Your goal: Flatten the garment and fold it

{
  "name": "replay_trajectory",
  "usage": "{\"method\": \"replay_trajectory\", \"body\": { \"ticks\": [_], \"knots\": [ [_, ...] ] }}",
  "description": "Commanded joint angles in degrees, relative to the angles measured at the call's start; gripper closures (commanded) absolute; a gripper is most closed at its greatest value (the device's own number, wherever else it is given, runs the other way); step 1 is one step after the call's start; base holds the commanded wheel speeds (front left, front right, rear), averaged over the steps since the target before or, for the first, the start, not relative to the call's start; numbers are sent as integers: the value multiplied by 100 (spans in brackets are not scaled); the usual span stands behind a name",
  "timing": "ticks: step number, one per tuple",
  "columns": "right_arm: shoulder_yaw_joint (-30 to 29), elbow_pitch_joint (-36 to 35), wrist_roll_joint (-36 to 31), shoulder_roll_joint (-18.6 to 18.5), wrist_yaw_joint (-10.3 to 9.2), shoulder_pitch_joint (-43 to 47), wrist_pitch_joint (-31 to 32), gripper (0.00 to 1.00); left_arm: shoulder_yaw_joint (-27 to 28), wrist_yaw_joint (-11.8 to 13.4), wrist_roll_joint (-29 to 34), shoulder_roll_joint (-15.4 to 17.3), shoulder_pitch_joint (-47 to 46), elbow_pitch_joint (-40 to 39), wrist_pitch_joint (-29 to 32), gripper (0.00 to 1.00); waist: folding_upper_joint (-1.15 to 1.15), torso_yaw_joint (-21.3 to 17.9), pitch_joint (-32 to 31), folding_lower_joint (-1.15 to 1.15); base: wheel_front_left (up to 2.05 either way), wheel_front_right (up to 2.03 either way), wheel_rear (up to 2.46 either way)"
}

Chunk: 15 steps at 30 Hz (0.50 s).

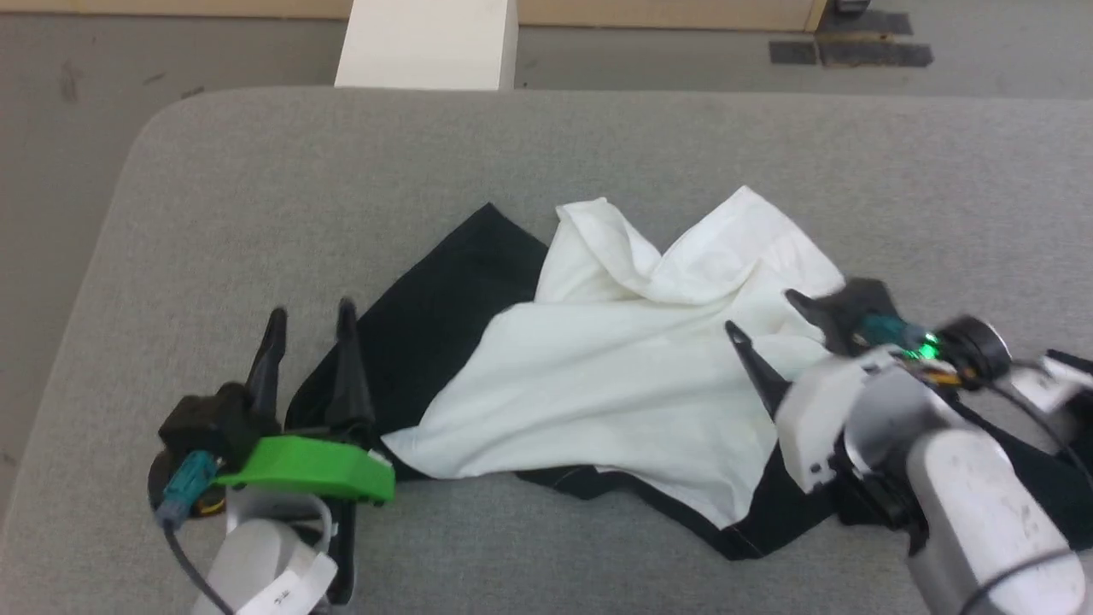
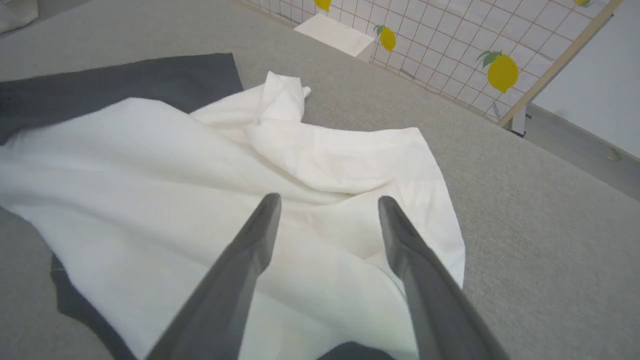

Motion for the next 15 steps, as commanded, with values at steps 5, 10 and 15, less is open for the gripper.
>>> {"method": "replay_trajectory", "body": {
  "ticks": [5, 10, 15],
  "knots": [
    [1015, 657, 429, -533, -9, -1137, 748, 0, 16, -367, 365, -258, -397, -147, -55, 0, 0, 516, 621, 0, 0, 0, 0],
    [2037, 1143, 886, -1019, -9, -1980, 1513, 0, 106, -667, 534, -466, -509, -206, -56, 0, 0, 824, 892, 0, 0, 0, 0],
    [3073, 1540, 1448, -1510, -9, -2614, 2126, 20, 126, -787, 511, -538, -574, -170, -57, 0, 0, 1058, 1081, 0, 0, 0, 0]
  ]
}}
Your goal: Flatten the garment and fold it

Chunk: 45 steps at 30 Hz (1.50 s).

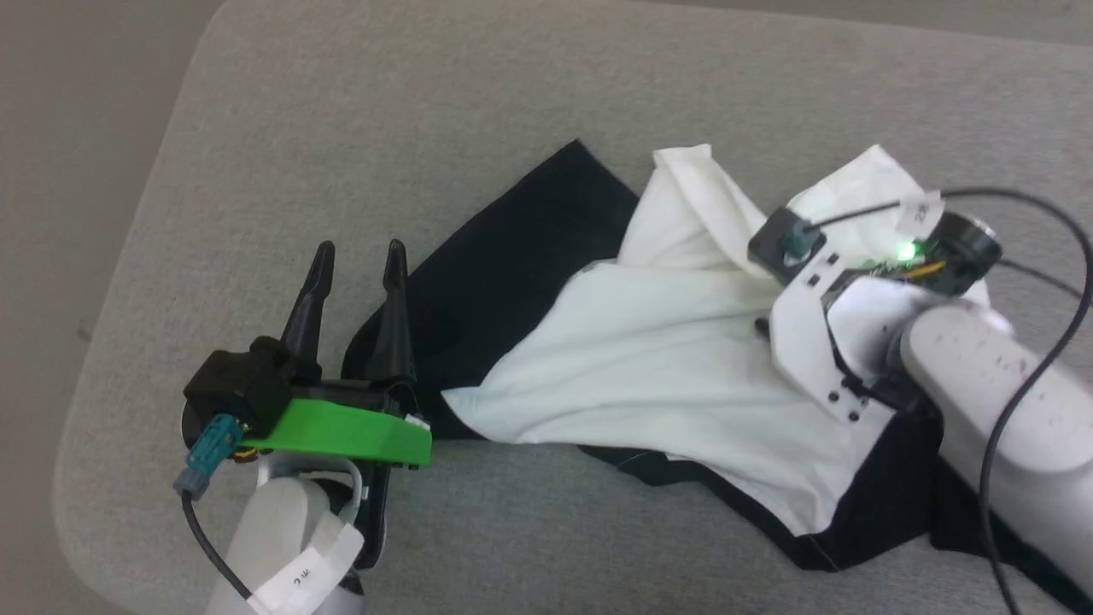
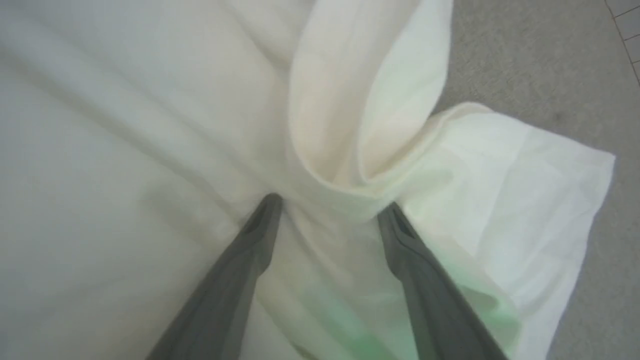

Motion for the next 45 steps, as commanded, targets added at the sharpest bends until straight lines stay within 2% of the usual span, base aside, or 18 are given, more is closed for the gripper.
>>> {"method": "replay_trajectory", "body": {
  "ticks": [1, 2, 7, 12, 17, 22, 23, 24, 28, 32, 37, 41, 45],
  "knots": [
    [198, 188, 126, -109, -11, -90, 187, 82, 12, -30, 40, -24, -102, 5, -26, 0, 0, 289, 285, 0, 0, 0, 0],
    [298, 255, 212, -202, -11, -201, 258, 100, -3, -14, -19, -26, -111, -6, -26, 0, 0, 320, 309, 0, 0, 0, 0],
    [42, 542, 138, -534, -11, -784, -238, 100, -94, 48, -175, -28, -136, -28, -26, 0, 0, 435, 393, 0, 0, 0, 0],
    [-786, 1086, -391, -633, -11, -1431, -846, 100, -155, 61, -235, -29, -162, -36, -27, 0, 0, 502, 473, 0, 0, 0, 0],
    [-1812, 1755, -1095, -473, -11, -1770, -1266, 100, -240, 88, -296, -29, -222, -16, -27, 0, 0, 575, 523, 0, 0, 0, 0],
    [-2593, 2141, -1555, -65, -11, -1644, -1645, 100, -233, 134, -303, -30, -245, -12, -27, 0, 0, 508, 520, 0, 0, 0, 0],
    [-2682, 2191, -1580, 32, -11, -1556, -1716, 84, -226, 132, -296, -30, -238, -1, -27, 0, 0, 477, 493, 0, 0, 0, 0],
    [-2806, 2245, -1565, 149, -11, -1442, -1788, 0, -217, 129, -283, -30, -226, 17, -27, 0, 0, 437, 457, 0, 0, 0, 0],
    [-3238, 2248, -1378, 516, -11, -947, -2113, 0, -138, 109, -238, -30, -151, 85, -27, 0, 0, 219, 233, 0, 0, 0, 0],
    [-3678, 1841, -1015, 875, -11, -192, -2624, 0, -19, 78, -159, -30, 0, 137, -27, 0, 0, -55, -103, 0, 0, 0, 0],
    [-4407, 673, -825, 1331, -11, 1226, -2998, 0, 141, 23, -28, -30, 270, 184, -27, 0, 0, -452, -547, 0, 0, 0, 0],
    [-5246, -446, -987, 1809, -11, 2443, -2882, 0, 235, -26, 35, -30, 443, 217, -27, 0, 0, -718, -798, 0, 0, 0, 0],
    [-5958, -1196, -1310, 2212, -11, 3310, -2562, 0, 306, -59, 67, -30, 540, 214, -27, 0, 0, -927, -881, 0, 0, 0, 0]
  ]
}}
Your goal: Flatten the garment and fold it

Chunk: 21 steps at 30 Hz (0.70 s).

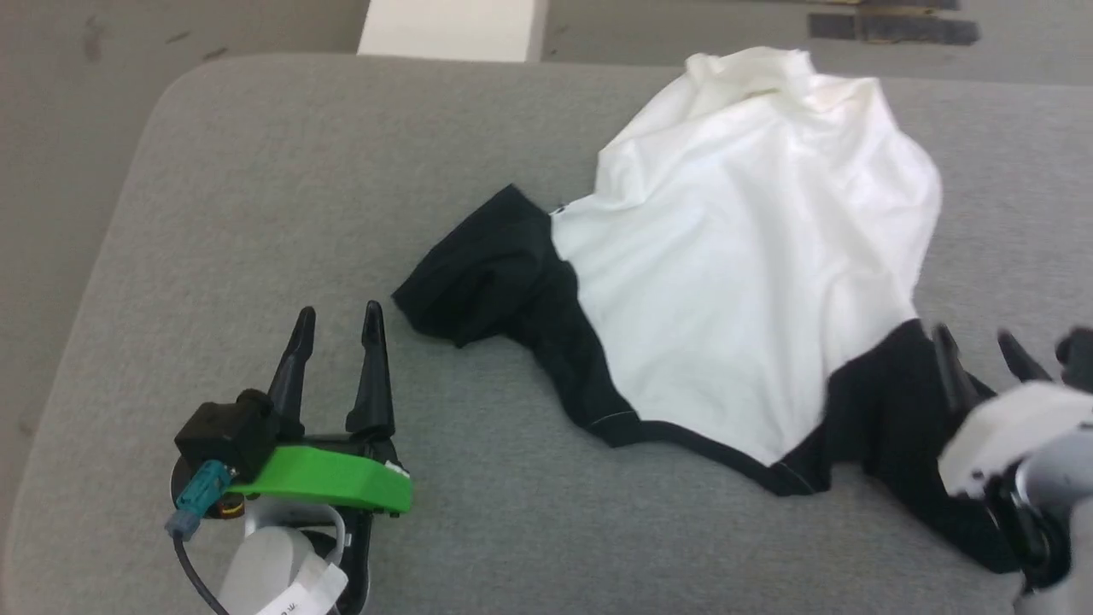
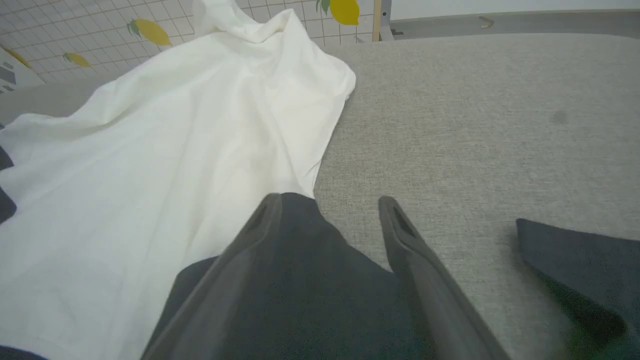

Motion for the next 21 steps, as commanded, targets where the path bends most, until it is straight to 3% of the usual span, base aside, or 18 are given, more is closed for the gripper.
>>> {"method": "replay_trajectory", "body": {
  "ticks": [1, 9, 15, 16, 17, 18, 19, 20, 21],
  "knots": [
    [-131, -117, -114, 52, -9, 140, 113, 0, -1, -39, 99, -9, 38, 1, -26, 0, 0, -379, -290, 0, 0, 0, 0],
    [-787, 37, -587, 207, -9, 420, 977, 0, -62, -93, 126, -9, -68, -14, -26, 0, 0, -389, -85, 0, 0, 0, 0],
    [-868, 478, -672, 57, -9, 180, 1558, 0, -53, -121, 158, -9, -149, -11, -26, 0, 0, -308, 106, 0, 0, 0, 0],
    [-896, 581, -648, 38, -9, 144, 1731, 6, -49, -126, 163, -9, -163, -12, -26, 0, 0, -293, 134, 0, 0, 0, 0],
    [-914, 656, -650, 14, -9, 126, 1894, 29, -45, -129, 166, -9, -173, -12, -26, 0, 0, -282, 155, 0, 0, 0, 0],
    [-930, 713, -666, -21, -9, 106, 2059, 67, -39, -133, 171, -9, -182, -9, -26, 0, 0, -273, 169, 0, 0, 0, 0],
    [-929, 732, -675, -65, -9, 96, 2152, 92, -39, -137, 170, -9, -190, -5, -26, 0, 0, -257, 181, 0, 0, 0, 0],
    [-948, 743, -686, -126, -9, 96, 2262, 100, -39, -140, 168, -9, -203, 0, -26, 0, 0, -239, 194, 0, 0, 0, 0],
    [-969, 730, -696, -208, -9, 110, 2346, 100, -42, -143, 166, -9, -218, 7, -26, 0, 0, -218, 206, 0, 0, 0, 0]
  ]
}}
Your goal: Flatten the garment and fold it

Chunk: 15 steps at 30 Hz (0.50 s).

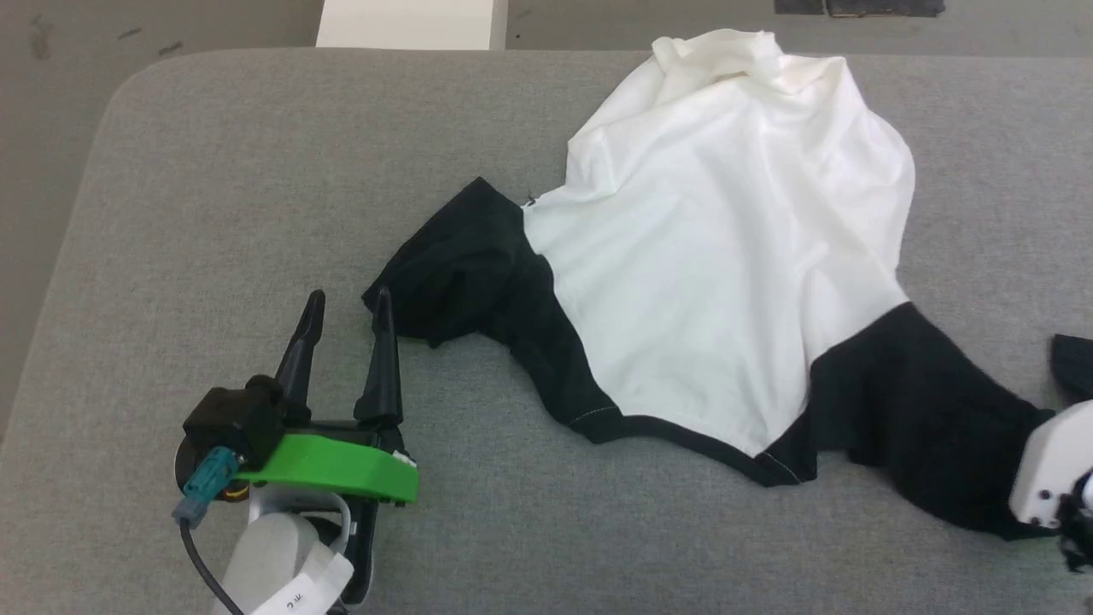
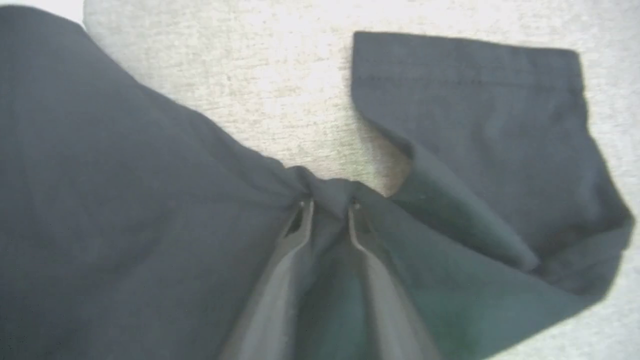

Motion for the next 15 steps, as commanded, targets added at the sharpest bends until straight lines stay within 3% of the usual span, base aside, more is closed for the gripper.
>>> {"method": "replay_trajectory", "body": {
  "ticks": [1, 5, 12, 15],
  "knots": [
    [-67, 182, -63, -84, -12, 125, 149, 100, 7, -28, 4, -8, -87, 6, -26, 0, 0, 53, 37, 0, 0, 0, 0],
    [-429, -34, -313, -526, -12, 129, -5, 100, -2, -27, -12, -8, -121, 8, -26, 0, 0, 104, 63, 0, 0, 0, 0],
    [-1030, -204, -991, -1396, -12, -249, -810, 100, 17, -37, 19, -8, -201, -18, -26, 0, 0, 134, 214, 0, 0, 0, 0],
    [-1134, -24, -1158, -1546, -12, -515, -1154, 100, 20, -47, 48, -8, -249, -19, -26, 0, 0, 137, 299, 0, 0, 0, 0]
  ]
}}
